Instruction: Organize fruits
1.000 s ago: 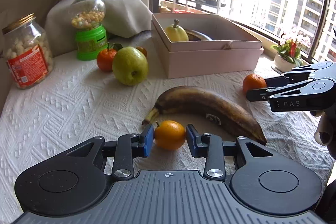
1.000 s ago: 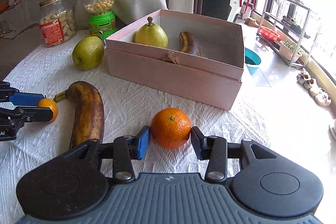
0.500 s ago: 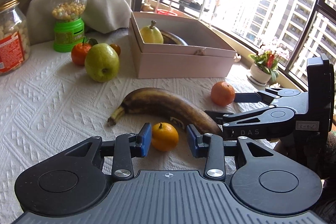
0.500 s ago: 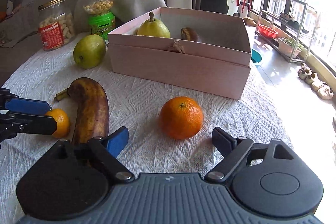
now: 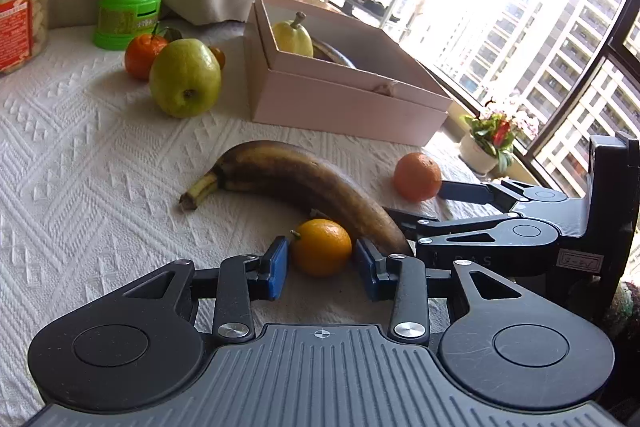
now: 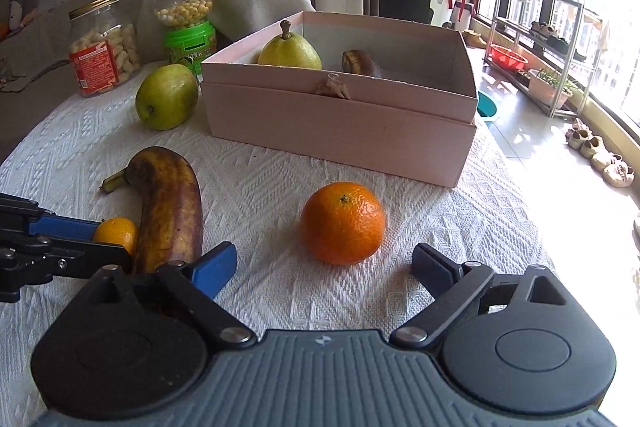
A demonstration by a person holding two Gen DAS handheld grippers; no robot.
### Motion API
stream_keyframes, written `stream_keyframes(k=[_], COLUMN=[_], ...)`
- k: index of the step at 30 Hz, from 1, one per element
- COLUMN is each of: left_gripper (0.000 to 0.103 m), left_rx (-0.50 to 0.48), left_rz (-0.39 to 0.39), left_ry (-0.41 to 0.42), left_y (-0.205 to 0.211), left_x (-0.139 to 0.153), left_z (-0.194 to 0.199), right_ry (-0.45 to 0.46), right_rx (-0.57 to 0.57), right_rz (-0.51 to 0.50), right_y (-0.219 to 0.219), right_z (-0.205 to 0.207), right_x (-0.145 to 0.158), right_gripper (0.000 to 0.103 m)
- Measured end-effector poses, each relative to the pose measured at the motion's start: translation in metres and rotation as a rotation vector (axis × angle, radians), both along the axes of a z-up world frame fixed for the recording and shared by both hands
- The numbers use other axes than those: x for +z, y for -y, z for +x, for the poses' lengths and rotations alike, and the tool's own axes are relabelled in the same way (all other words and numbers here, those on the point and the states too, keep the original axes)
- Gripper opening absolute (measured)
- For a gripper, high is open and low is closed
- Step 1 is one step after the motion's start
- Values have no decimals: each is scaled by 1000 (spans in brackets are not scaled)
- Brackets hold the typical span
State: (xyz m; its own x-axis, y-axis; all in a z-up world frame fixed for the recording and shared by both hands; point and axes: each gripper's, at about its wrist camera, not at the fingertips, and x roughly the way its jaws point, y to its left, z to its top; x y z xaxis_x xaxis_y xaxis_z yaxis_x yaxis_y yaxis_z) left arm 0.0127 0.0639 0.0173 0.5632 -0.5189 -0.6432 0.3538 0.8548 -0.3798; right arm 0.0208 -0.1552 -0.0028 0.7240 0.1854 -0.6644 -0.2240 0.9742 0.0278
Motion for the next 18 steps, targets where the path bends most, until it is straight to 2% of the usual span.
stream_keyframes(k=[7, 15, 18], left_gripper=[43, 44, 44], left_rx=[11, -28, -25], left_rz=[-31, 80, 91], left_ry=[19, 62, 53], left_y=[-1, 12, 11], left_x=[13, 14, 9], left_z=[-2, -8, -8], right_ry=[0, 0, 0], right_rx=[0, 0, 1], right_rz=[0, 0, 0], right_y=[0, 0, 0], right_z=[0, 0, 0], right_x=[0, 0, 0], right_gripper=[95, 96, 96])
